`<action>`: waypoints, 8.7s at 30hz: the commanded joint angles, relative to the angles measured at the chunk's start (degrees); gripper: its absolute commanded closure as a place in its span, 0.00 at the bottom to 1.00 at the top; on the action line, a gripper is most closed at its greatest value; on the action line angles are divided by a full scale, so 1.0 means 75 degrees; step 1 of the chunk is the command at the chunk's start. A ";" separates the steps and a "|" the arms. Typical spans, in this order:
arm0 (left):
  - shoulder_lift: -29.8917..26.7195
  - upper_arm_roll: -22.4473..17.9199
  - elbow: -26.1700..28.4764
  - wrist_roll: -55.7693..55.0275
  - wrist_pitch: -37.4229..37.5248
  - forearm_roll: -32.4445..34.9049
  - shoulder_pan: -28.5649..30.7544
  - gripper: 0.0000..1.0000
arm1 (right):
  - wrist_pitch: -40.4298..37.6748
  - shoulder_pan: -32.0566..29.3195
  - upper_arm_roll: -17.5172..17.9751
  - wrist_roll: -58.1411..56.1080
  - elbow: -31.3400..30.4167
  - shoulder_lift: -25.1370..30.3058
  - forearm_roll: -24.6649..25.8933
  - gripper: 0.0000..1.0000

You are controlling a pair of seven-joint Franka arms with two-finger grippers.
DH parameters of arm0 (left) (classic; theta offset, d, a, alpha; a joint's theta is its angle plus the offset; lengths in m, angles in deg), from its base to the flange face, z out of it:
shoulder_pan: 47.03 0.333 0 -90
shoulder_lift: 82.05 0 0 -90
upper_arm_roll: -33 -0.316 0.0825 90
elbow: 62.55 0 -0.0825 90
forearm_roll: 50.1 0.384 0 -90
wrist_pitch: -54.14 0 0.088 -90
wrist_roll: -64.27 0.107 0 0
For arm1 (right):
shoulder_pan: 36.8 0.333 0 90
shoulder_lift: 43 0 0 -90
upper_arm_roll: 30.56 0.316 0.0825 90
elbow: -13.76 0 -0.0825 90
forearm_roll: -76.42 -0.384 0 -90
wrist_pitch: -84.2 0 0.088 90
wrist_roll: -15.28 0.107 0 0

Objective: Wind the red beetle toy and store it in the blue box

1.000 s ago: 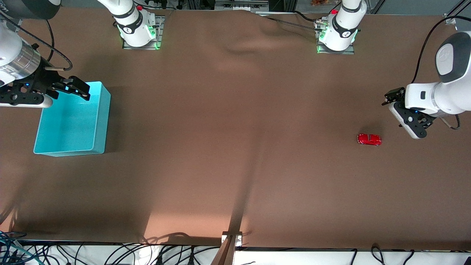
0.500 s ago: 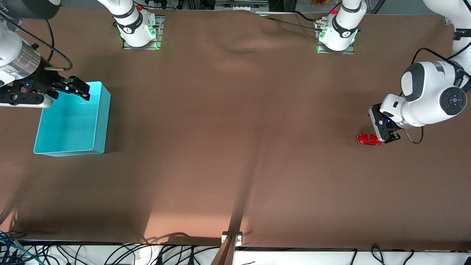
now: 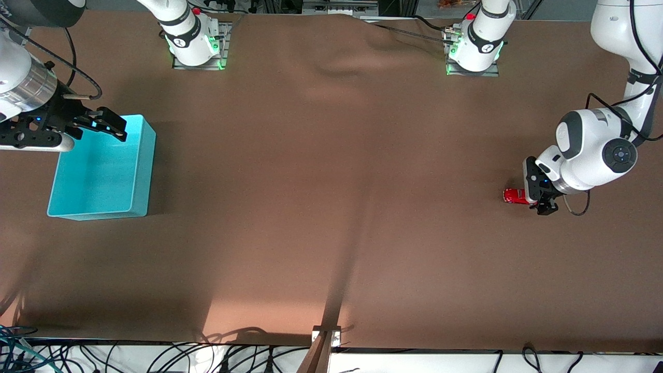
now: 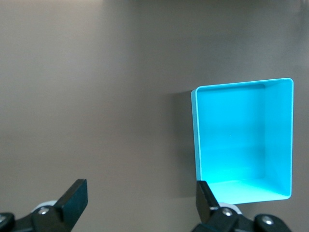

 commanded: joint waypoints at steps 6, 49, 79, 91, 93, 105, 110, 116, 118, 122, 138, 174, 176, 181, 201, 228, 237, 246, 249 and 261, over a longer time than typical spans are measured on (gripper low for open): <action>0.0295 0.0024 -0.0050 0.0363 -0.0419 0.0187 0.0108 0.02 | -0.0155 -0.0047 0.0002 -0.0027 0.0178 -0.0053 -0.0136 0.00; 0.0997 0.0024 -0.0506 0.1311 -0.0431 0.0175 0.1349 0.93 | -0.0155 -0.0047 0.0002 -0.0027 0.0178 -0.0053 -0.0136 0.00; 0.1209 -0.0199 -0.0941 0.1781 -0.0431 0.0081 0.1853 0.00 | -0.0143 -0.0036 0.0002 -0.0027 0.0178 -0.0053 -0.0136 0.00; 0.1127 -0.0199 -0.0964 0.1745 -0.0442 0.0069 0.1854 0.00 | -0.0143 -0.0047 0.0002 -0.0027 0.0178 -0.0053 -0.0136 0.00; 0.1127 -0.0199 -0.0964 0.1745 -0.0431 0.0058 0.1854 0.00 | -0.0143 -0.0047 0.0002 -0.0027 0.0178 -0.0053 -0.0136 0.00; 0.1127 -0.0164 -0.1269 0.1757 -0.0442 0.0058 0.1819 0.00 | -0.0143 -0.0047 0.0002 -0.0027 0.0190 -0.0053 -0.0136 0.00; 0.1127 0.0035 -0.1433 0.1745 -0.0442 0.0023 0.1772 0.00 | -0.0143 -0.0036 0.0002 -0.0027 0.0178 -0.0053 -0.0136 0.00; 0.1127 0.0363 -0.1655 0.1734 -0.0442 -0.0071 0.1737 0.00 | -0.0143 -0.0036 0.0002 -0.0027 0.0190 -0.0053 -0.0136 0.00; 0.1127 0.0445 -0.1737 0.1734 -0.0442 -0.0071 0.1702 0.00 | -0.0143 -0.0036 0.0002 -0.0027 0.0178 -0.0053 -0.0136 0.00; 0.1127 0.0562 -0.1878 0.1722 -0.0442 -0.0071 0.1643 0.00 | -0.0143 -0.0047 0.0002 -0.0027 0.0178 -0.0053 -0.0136 0.00; 0.0249 0.0668 -0.2089 0.0060 -0.0092 -0.0200 0.1385 0.00 | -0.0143 -0.0047 0.0002 -0.0027 0.0190 -0.0053 -0.0147 0.00; -0.3068 -0.0668 -0.2077 -0.9243 0.4373 -0.0962 -0.1497 0.00 | -0.0108 -0.0222 -0.0208 -0.6199 0.0084 -0.1329 -0.0159 0.00; -0.3197 -0.0668 -0.2101 -0.9946 0.4677 -0.0962 -0.1603 0.00 | -0.0050 -0.0316 -0.0220 -0.6821 0.0050 -0.1482 -0.0159 0.00; -0.3455 -0.0598 -0.2229 -1.1190 0.5322 -0.0985 -0.1685 0.00 | 0.0348 -0.0656 -0.0209 -0.8390 -0.0219 -0.1880 -0.0194 0.00; -0.3162 0.0364 -0.4409 -1.3899 0.7526 -0.1431 -0.1439 0.00 | 0.4554 -0.0996 -0.0150 -1.3174 -0.2669 -0.2525 -0.0335 0.00; -0.2998 0.0024 -0.4304 -1.3524 0.7304 -0.1454 -0.1744 0.00 | 0.6630 -0.0996 0.0354 -1.4546 -0.2775 -0.3721 -0.0311 0.10; -0.2998 0.0047 -0.4292 -1.3524 0.7304 -0.1478 -0.1627 0.00 | 0.6595 -0.0996 0.0354 -1.4558 -0.2787 -0.3709 -0.0323 0.38; -0.2986 0.0199 -0.4304 -1.3524 0.7304 -0.1478 -0.1487 0.00 | 0.6408 -0.0973 0.0389 -1.4511 -0.2705 -0.3604 -0.0323 0.78; -0.2986 0.0422 -0.4316 -1.3524 0.7304 -0.1478 -0.1311 0.00 | 0.6116 -0.0973 0.0518 -1.4429 -0.2600 -0.3475 -0.0323 0.78; -0.2998 0.0446 -0.4398 -1.3536 0.7409 -0.1466 -0.1322 0.00 | 0.3188 -0.0985 0.0483 -1.4312 -0.1042 -0.2889 -0.0393 0.78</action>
